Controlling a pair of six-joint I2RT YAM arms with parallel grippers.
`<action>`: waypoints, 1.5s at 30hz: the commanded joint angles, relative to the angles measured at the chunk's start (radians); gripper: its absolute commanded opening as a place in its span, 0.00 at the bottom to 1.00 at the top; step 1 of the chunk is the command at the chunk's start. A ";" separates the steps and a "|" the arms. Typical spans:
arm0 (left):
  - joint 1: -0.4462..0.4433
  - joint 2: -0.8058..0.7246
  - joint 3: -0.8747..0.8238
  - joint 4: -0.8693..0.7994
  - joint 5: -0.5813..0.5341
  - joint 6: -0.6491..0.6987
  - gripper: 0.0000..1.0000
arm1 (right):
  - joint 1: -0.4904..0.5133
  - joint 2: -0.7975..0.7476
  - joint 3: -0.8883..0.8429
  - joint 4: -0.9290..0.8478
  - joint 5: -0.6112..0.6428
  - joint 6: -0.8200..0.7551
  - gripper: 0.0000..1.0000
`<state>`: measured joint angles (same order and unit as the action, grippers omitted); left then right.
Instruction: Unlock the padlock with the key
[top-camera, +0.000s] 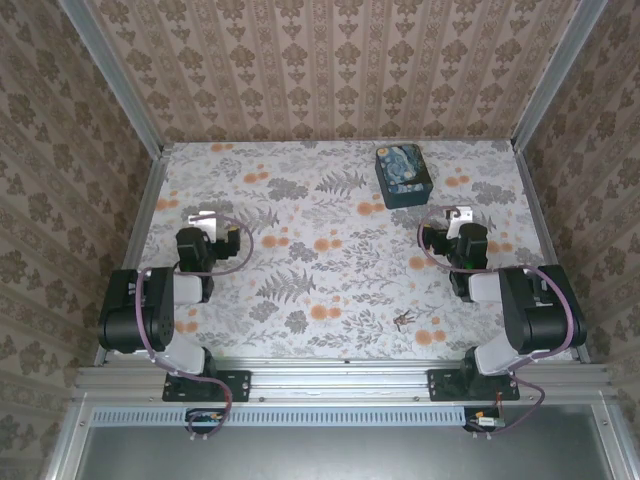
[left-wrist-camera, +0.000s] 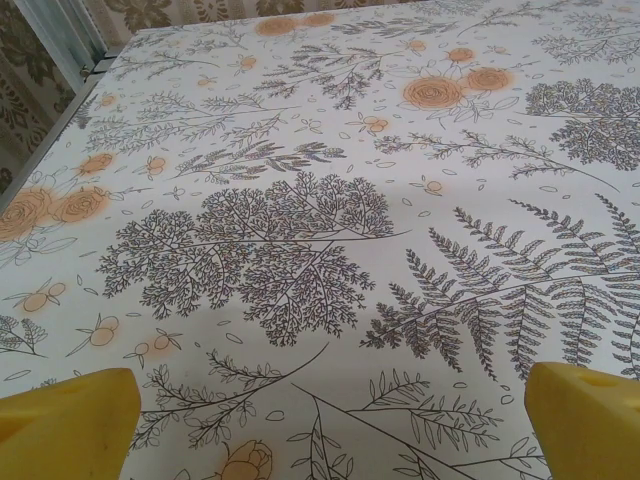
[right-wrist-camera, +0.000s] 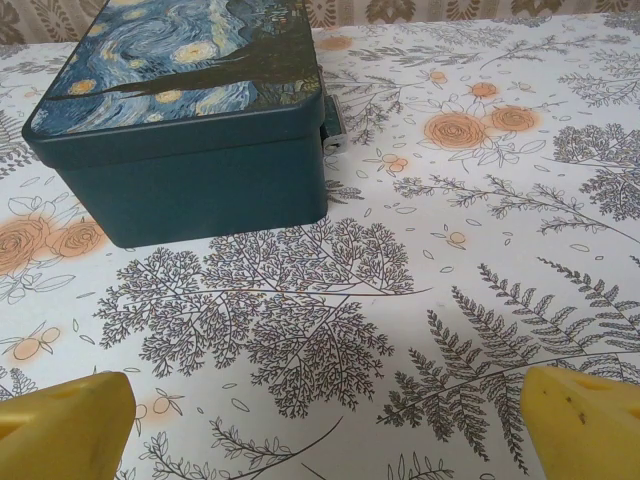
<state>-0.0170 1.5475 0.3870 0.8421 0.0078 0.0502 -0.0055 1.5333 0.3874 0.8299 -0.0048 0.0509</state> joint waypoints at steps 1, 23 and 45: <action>0.008 -0.005 0.020 0.020 0.012 0.010 1.00 | 0.004 -0.004 0.022 0.020 0.011 -0.015 1.00; 0.017 -0.004 0.021 0.016 0.025 0.000 1.00 | 0.004 -0.004 0.022 0.020 0.012 -0.014 1.00; -0.093 -0.146 0.539 -1.003 -0.166 -0.312 1.00 | 0.002 0.091 0.787 -1.000 -0.147 0.301 0.92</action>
<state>-0.0414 1.4014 0.8906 0.0849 -0.1112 -0.1841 -0.0055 1.5509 1.1130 0.0231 -0.0811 0.2478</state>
